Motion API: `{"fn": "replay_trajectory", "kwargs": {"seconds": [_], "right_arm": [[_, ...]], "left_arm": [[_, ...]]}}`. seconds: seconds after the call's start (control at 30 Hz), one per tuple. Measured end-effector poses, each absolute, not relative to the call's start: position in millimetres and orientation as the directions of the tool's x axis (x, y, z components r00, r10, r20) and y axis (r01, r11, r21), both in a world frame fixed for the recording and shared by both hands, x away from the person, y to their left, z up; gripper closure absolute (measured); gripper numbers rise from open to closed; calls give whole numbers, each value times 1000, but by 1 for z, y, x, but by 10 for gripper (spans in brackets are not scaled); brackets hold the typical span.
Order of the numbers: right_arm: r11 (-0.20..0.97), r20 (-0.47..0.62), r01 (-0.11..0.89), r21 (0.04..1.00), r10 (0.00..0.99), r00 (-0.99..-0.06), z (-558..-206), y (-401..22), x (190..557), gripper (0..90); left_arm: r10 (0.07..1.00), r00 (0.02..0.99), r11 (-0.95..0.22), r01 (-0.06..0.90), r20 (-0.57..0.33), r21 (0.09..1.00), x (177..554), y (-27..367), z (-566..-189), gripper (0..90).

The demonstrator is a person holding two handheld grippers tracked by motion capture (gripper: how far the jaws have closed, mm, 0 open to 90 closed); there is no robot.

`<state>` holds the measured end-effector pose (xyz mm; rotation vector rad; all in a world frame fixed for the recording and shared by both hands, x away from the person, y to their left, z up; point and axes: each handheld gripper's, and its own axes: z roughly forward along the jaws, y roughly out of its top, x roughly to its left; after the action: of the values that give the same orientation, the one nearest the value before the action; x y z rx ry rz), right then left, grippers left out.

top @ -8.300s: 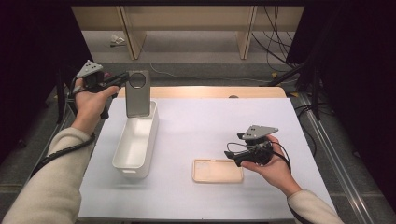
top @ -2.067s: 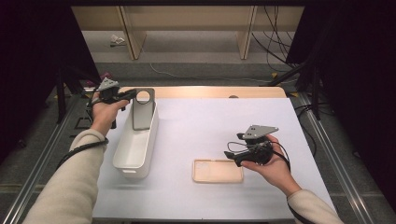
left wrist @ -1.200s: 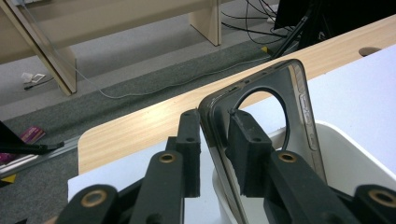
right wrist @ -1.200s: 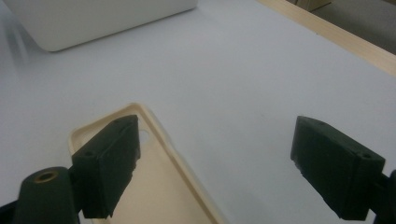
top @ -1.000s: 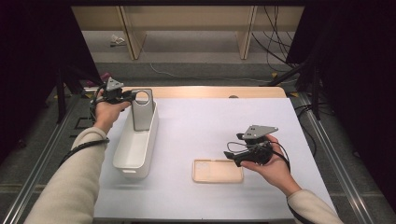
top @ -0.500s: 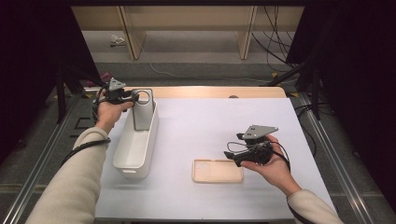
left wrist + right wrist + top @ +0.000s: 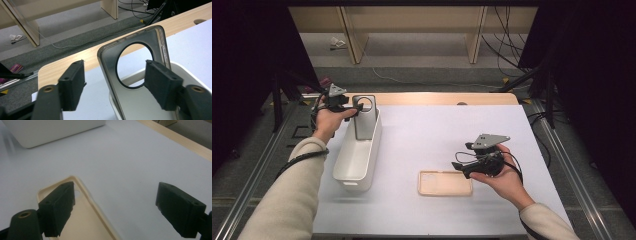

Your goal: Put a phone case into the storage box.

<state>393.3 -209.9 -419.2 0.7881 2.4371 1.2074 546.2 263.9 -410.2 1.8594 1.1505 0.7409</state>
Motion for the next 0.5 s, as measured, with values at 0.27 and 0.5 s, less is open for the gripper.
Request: {"fn": "replay_trajectory", "kwargs": {"seconds": [0.27,0.5], "right_arm": [[491,-32,338,803,601,-798,-418,-210,393,165],[490,-28,344,801,604,-796,-418,-211,394,165]], "left_arm": [[912,408,-217,429,26,877,529,264,-397,200],[894,447,-194,457,-35,868,492,256,-380,114]]}}
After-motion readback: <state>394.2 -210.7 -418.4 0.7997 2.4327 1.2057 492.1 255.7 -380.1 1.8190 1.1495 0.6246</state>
